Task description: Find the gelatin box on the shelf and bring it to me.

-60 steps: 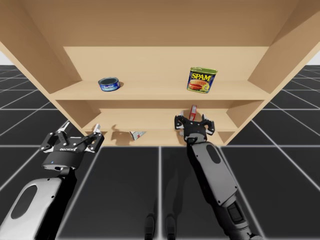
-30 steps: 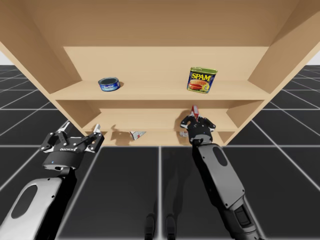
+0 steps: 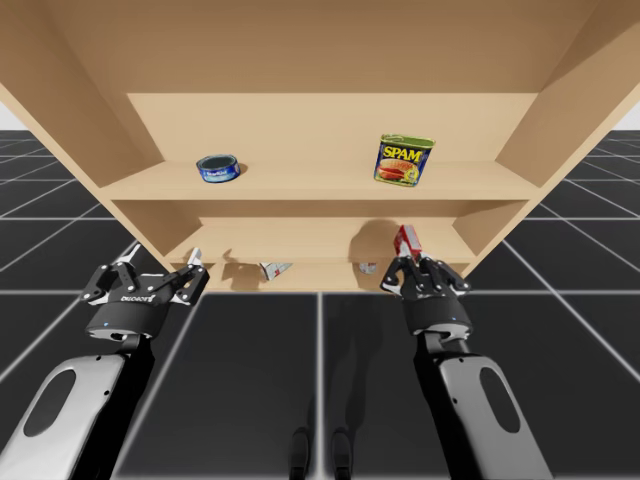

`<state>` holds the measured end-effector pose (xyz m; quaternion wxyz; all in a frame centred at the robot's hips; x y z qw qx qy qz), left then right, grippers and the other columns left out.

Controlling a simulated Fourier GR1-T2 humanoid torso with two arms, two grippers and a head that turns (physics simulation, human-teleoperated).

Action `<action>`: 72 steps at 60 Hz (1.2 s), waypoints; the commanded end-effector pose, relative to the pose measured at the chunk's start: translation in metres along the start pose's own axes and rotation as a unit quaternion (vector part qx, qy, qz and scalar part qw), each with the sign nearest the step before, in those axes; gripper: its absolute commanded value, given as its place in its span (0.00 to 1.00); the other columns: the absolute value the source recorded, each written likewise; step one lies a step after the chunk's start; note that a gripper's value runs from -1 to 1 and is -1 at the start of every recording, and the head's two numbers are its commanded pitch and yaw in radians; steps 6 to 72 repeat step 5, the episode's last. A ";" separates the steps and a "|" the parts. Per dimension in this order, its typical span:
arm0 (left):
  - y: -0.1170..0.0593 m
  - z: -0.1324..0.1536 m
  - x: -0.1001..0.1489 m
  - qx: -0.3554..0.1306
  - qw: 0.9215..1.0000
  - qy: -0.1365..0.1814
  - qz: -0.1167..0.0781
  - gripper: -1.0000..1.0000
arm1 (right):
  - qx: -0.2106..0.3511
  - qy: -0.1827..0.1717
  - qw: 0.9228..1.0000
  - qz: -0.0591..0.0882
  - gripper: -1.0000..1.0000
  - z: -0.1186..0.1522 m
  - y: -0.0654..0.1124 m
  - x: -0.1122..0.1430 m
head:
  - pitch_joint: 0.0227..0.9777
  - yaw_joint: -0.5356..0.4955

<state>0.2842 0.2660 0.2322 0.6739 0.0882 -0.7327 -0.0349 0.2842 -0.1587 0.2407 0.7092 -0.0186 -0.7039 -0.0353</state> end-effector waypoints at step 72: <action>0.000 0.000 0.000 -0.002 1.000 0.001 0.001 0.00 | 0.003 -0.042 0.999 0.001 1.00 0.050 -0.004 0.024 | 0.54 0.30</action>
